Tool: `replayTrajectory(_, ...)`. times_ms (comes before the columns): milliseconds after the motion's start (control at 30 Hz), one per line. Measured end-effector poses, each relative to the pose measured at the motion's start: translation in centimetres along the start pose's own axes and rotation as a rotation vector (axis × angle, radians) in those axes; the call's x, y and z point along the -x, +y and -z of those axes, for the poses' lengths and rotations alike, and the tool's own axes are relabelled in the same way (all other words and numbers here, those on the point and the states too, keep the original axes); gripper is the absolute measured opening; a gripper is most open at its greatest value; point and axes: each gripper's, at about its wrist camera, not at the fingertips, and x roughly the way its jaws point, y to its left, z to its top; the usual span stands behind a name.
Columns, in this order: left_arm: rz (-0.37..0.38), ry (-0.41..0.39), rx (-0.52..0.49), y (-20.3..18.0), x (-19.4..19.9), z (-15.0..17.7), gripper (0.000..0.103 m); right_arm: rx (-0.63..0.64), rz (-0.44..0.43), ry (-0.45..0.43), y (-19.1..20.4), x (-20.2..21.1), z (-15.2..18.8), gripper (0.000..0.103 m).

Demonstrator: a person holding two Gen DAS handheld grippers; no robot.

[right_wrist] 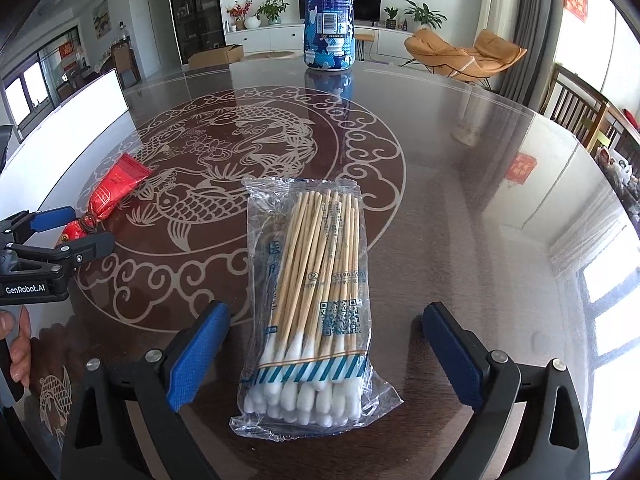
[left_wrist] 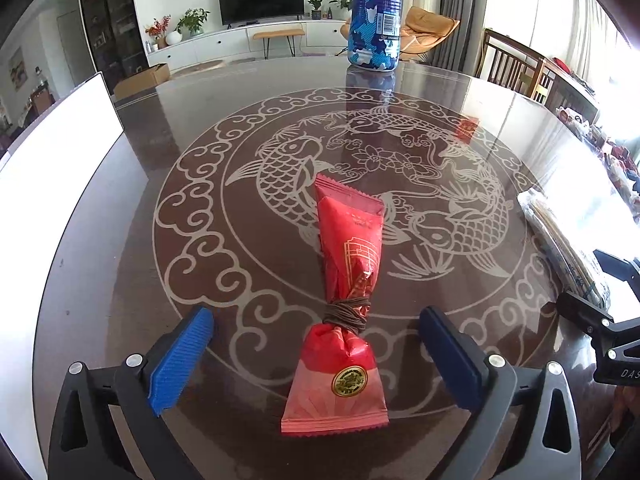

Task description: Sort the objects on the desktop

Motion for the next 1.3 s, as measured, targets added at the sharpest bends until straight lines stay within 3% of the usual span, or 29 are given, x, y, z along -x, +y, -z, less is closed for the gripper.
replayTrajectory(1300,0.003,0.001,-0.003,0.00,-0.32,-0.17,0.103,-0.007,0.006,0.004,0.05,-0.01,0.14,0.103)
